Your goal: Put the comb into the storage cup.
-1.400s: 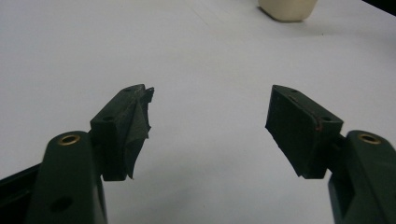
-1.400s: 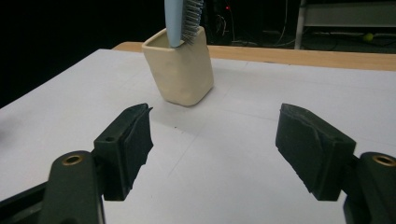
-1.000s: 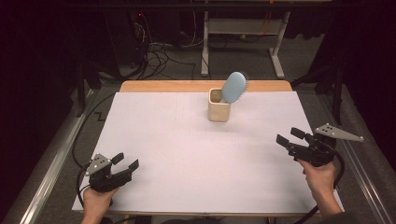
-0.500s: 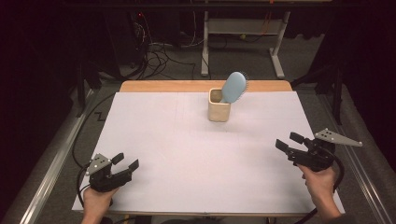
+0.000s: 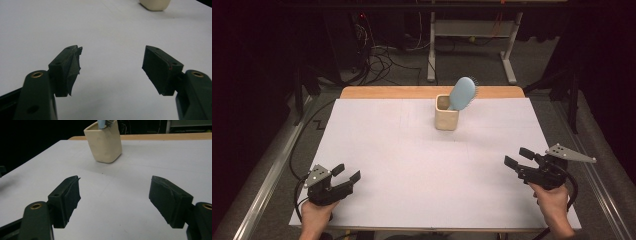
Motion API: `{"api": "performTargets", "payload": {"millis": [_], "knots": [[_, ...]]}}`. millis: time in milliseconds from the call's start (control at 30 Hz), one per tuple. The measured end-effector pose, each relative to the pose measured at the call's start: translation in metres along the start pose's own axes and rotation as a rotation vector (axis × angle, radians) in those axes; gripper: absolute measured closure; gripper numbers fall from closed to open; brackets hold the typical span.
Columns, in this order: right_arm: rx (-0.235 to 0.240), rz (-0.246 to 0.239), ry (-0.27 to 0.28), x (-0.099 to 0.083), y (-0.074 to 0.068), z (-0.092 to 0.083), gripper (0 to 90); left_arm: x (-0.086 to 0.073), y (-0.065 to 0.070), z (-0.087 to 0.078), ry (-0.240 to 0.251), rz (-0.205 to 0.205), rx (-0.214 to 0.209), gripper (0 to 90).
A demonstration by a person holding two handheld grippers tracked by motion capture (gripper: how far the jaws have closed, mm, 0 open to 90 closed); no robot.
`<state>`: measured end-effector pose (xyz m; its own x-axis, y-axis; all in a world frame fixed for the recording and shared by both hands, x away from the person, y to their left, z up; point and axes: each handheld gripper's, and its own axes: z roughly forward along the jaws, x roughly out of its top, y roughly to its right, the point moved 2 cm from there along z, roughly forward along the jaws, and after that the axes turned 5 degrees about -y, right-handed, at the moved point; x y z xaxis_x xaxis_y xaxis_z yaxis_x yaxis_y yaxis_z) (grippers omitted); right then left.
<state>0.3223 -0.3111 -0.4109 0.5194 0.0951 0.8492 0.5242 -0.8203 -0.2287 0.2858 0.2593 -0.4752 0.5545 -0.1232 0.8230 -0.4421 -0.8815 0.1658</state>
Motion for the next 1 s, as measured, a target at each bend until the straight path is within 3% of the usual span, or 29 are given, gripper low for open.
{"api": "performTargets", "payload": {"millis": [1000], "knots": [[-0.002, -0.011, -0.026, -0.024, -0.010, 0.000, 24.6, 0.000, 0.001, -0.001, 0.003, 0.001, -0.001, 30.8]]}}
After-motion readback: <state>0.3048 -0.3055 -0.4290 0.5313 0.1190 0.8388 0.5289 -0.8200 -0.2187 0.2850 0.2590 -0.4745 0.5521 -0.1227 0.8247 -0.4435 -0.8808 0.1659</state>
